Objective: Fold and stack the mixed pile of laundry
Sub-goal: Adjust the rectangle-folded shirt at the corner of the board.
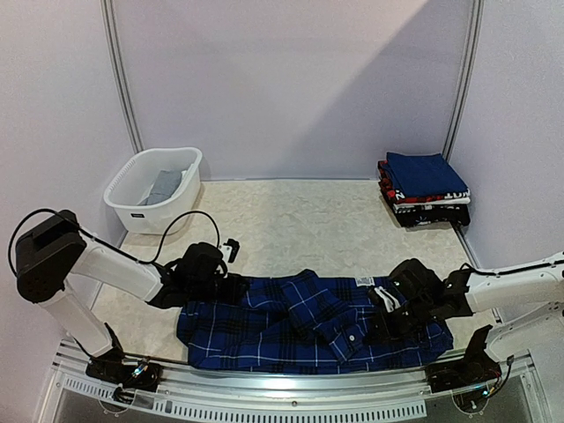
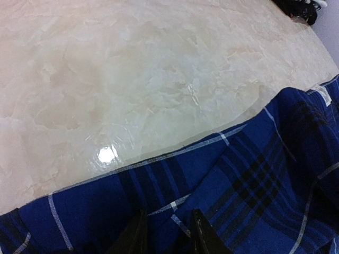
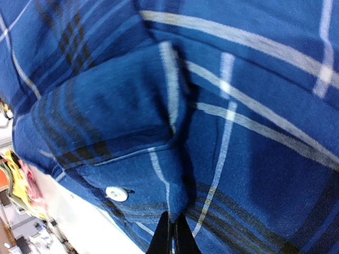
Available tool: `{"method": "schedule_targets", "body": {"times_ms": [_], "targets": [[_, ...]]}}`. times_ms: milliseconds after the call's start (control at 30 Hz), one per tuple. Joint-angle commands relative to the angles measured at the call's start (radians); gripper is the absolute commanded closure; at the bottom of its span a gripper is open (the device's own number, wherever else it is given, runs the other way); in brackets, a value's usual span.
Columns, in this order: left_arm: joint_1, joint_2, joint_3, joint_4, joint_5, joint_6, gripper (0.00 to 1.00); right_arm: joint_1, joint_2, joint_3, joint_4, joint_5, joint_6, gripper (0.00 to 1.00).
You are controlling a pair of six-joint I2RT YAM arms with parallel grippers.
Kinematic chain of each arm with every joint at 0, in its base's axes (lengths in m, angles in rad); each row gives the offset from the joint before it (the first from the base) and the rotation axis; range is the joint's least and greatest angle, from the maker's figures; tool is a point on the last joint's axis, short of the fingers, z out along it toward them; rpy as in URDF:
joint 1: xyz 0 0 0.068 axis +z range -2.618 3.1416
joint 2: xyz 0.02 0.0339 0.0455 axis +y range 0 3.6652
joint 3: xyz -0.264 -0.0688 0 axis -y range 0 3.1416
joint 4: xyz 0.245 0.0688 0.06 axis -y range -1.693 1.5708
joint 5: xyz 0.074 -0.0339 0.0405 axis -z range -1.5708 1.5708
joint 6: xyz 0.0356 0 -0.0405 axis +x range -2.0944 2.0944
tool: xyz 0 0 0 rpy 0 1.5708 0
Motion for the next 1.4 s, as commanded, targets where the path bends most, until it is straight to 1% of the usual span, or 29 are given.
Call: {"method": "schedule_targets", "body": {"times_ms": [0, 67, 100, 167, 200, 267, 333, 400, 500, 633, 700, 800, 900, 1033, 1267, 1367], "targets": [[0.015, -0.026, -0.019, 0.007, -0.019, 0.008, 0.72, 0.006, -0.033, 0.055, -0.064, 0.064, -0.017, 1.00], [0.015, -0.041, -0.025, 0.002, -0.022, 0.010, 0.72, 0.006, -0.054, 0.096, -0.156, 0.135, -0.026, 1.00], [0.015, -0.051, -0.029, -0.003, -0.026, 0.012, 0.73, 0.006, -0.061, 0.124, -0.223, 0.200, -0.033, 1.00], [0.016, -0.069, -0.036, -0.020, -0.045, 0.017, 0.73, 0.006, -0.082, 0.192, -0.396, 0.374, -0.030, 1.00], [0.017, -0.076, -0.041, -0.028, -0.057, 0.019, 0.73, 0.006, -0.108, 0.239, -0.472, 0.485, -0.003, 1.00], [0.017, -0.085, -0.046, -0.033, -0.070, 0.023, 0.73, 0.006, -0.174, 0.271, -0.563, 0.618, 0.068, 1.00], [0.018, -0.085, -0.047, -0.035, -0.078, 0.024, 0.73, 0.005, -0.284, 0.287, -0.596, 0.667, 0.119, 1.00], [0.018, -0.084, -0.050, -0.036, -0.085, 0.025, 0.73, 0.005, -0.367, 0.329, -0.676, 0.749, 0.142, 1.00], [0.021, -0.083, -0.054, -0.036, -0.096, 0.026, 0.73, 0.004, -0.389, 0.402, -0.811, 0.838, 0.171, 1.00], [0.027, -0.084, -0.065, -0.025, -0.099, 0.025, 0.73, 0.004, -0.408, 0.461, -0.912, 0.923, 0.199, 1.00], [0.030, -0.085, -0.069, -0.021, -0.099, 0.024, 0.73, 0.004, -0.431, 0.492, -0.983, 0.998, 0.263, 1.00], [0.034, -0.087, -0.071, -0.022, -0.099, 0.025, 0.73, 0.005, -0.518, 0.497, -1.013, 1.053, 0.316, 1.00], [0.037, -0.087, -0.073, -0.020, -0.098, 0.026, 0.73, 0.004, -0.562, 0.477, -0.975, 1.037, 0.315, 1.00], [0.038, -0.078, -0.072, -0.011, -0.091, 0.025, 0.73, 0.005, -0.513, 0.453, -0.910, 0.990, 0.286, 1.00], [0.038, -0.084, -0.074, -0.016, -0.093, 0.026, 0.73, 0.001, -0.409, 0.454, -0.873, 0.991, 0.258, 1.00], [0.038, -0.092, -0.079, -0.017, -0.105, 0.024, 0.73, -0.050, -0.384, 0.426, -0.823, 0.978, 0.246, 1.00]]}}
